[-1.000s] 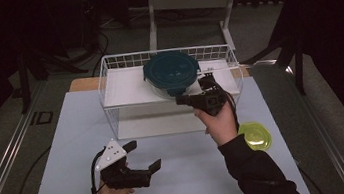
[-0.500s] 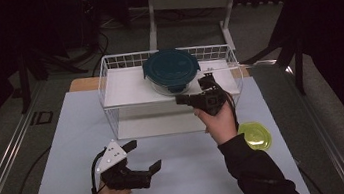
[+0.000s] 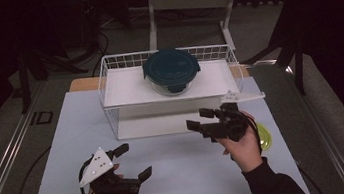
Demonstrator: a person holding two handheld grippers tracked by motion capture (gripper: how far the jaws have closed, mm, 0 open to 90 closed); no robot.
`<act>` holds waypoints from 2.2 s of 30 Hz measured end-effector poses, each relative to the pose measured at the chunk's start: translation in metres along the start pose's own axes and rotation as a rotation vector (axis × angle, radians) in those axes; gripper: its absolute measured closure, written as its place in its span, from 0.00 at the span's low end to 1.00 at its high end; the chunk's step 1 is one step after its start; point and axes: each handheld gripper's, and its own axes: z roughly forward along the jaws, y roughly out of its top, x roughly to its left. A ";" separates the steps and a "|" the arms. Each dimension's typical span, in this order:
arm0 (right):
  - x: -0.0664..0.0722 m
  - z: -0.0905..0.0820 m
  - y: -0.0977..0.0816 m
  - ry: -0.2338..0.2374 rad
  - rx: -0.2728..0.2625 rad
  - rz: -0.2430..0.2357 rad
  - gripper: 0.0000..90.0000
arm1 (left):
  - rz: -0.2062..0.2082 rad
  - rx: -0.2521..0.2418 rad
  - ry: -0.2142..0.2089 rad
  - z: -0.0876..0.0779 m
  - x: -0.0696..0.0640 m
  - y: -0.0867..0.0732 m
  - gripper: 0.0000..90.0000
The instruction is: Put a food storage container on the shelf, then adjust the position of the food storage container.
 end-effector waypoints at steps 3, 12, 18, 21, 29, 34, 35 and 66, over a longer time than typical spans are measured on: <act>-0.002 -0.005 -0.009 -0.017 -0.003 -0.014 0.18 | -0.007 -0.002 0.002 -0.002 0.001 -0.005 0.01; -0.010 -0.040 -0.040 -0.027 -0.030 -0.095 0.12 | 0.022 -0.014 -0.015 -0.001 0.001 -0.019 0.01; -0.017 -0.060 -0.056 -0.069 -0.022 -0.064 0.17 | 0.036 -0.019 -0.026 0.002 0.002 -0.022 0.01; -0.022 -0.068 -0.067 -0.116 -0.006 -0.069 0.33 | 0.029 -0.030 -0.025 0.001 0.004 -0.023 0.01; -0.048 -0.084 -0.091 -0.216 0.050 -0.078 0.86 | 0.030 -0.045 -0.017 -0.001 0.004 -0.022 0.01; -0.063 -0.091 -0.098 -0.265 0.072 -0.071 1.00 | 0.036 -0.046 -0.022 -0.001 0.004 -0.022 0.01; -0.070 -0.096 -0.101 -0.279 0.074 -0.060 1.00 | 0.030 -0.049 -0.023 -0.001 0.004 -0.023 0.01; -0.164 -0.118 -0.159 -0.519 0.134 0.141 1.00 | 0.037 -0.062 -0.034 0.000 0.001 -0.021 0.01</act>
